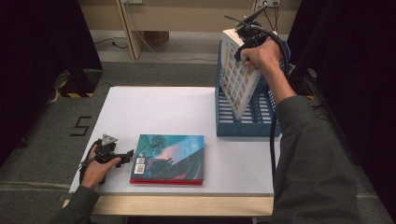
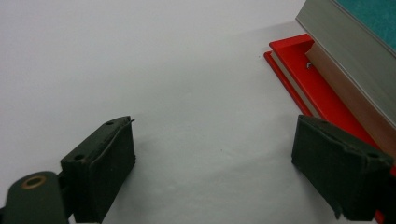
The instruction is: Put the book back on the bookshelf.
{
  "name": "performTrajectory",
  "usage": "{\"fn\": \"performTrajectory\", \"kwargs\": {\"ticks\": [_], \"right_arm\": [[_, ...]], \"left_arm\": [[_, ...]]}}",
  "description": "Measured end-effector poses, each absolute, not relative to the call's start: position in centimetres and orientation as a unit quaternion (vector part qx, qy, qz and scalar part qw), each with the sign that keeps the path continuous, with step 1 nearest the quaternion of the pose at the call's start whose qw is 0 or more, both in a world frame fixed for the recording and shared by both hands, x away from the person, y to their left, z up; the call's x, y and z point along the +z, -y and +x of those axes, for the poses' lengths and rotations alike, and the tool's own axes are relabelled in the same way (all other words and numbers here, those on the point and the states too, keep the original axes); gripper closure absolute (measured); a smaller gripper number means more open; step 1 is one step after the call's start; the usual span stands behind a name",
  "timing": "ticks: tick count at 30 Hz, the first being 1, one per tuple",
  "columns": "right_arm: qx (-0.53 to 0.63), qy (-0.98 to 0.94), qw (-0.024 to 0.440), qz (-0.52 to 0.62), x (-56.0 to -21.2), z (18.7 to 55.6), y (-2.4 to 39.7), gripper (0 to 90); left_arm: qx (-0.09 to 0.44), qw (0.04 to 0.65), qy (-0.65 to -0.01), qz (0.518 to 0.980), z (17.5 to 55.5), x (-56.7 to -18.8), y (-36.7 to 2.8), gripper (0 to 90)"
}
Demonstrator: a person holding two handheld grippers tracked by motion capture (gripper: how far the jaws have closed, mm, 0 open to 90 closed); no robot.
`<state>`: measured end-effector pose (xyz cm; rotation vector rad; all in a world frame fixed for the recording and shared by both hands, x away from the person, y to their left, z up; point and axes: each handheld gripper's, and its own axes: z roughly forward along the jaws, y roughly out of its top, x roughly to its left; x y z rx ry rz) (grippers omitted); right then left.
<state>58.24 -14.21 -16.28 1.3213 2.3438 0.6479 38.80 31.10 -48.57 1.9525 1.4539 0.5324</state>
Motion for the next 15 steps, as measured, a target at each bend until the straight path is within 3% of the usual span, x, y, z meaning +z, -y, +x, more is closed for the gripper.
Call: {"fn": "performTrajectory", "kwargs": {"ticks": [15], "right_arm": [[0.250,-0.813,0.180,0.495,-19.2,60.8,14.4,73.7]], "left_arm": [[0.202,0.319,-0.553,0.743,38.8,-48.6,-31.1,12.1]]}}
